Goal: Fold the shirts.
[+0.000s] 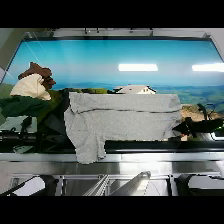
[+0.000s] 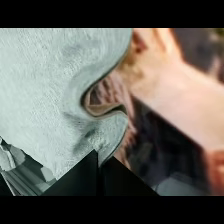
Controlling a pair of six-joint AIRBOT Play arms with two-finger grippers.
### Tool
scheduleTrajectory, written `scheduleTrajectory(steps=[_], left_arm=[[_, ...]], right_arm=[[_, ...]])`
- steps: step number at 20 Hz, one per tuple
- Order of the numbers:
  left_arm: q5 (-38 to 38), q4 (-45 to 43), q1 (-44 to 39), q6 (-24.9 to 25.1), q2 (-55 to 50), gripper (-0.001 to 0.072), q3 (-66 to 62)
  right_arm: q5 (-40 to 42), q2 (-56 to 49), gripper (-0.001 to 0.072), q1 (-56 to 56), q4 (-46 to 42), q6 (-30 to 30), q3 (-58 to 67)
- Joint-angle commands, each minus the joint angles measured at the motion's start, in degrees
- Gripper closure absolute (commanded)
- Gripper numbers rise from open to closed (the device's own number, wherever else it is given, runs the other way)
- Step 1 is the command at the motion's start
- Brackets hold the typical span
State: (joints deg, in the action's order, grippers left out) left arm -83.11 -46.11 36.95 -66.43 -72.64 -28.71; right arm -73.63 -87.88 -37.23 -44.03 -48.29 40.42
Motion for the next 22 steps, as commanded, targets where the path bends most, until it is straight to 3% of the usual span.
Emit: scheduleTrajectory(steps=[1, 6, 10, 12, 14, 22], left_arm=[[4.13, -0.81, -8.59, -0.74, -4.87, 0.0123, -1.05], [8.22, -0.17, -24.81, -2.45, -15.19, 0.0136, -8.31], [8.04, 0.7, -30.29, -3.26, -17.46, 0.0147, -12.96], [6.8, 0.68, -30.36, -3.04, -17.16, 0.0494, -13.73], [4.11, 0.5, -28.89, -2.08, -15.28, 0.068, -13.7], [-2.19, -2.45, -19.37, -2.23, -6.88, 0.068, -13.7]], right_arm=[[-1.46, 0.02, 0.0695, 0.07, 1.88, 0.35, 0.37], [-2.97, 0.61, 0.0694, 0.07, 1.86, 0.35, 0.37], [-3.74, 1.75, 0.0695, 0.04, 1.88, 0.33, 0.37], [-4.35, 2.19, 0.0694, -0.13, 1.84, 0.33, 0.39], [-5.11, 2.58, 0.0694, -0.17, 1.77, 0.28, 0.79], [-9.49, 3.15, 0.0694, -0.17, -2.58, -1.38, 0.96]])
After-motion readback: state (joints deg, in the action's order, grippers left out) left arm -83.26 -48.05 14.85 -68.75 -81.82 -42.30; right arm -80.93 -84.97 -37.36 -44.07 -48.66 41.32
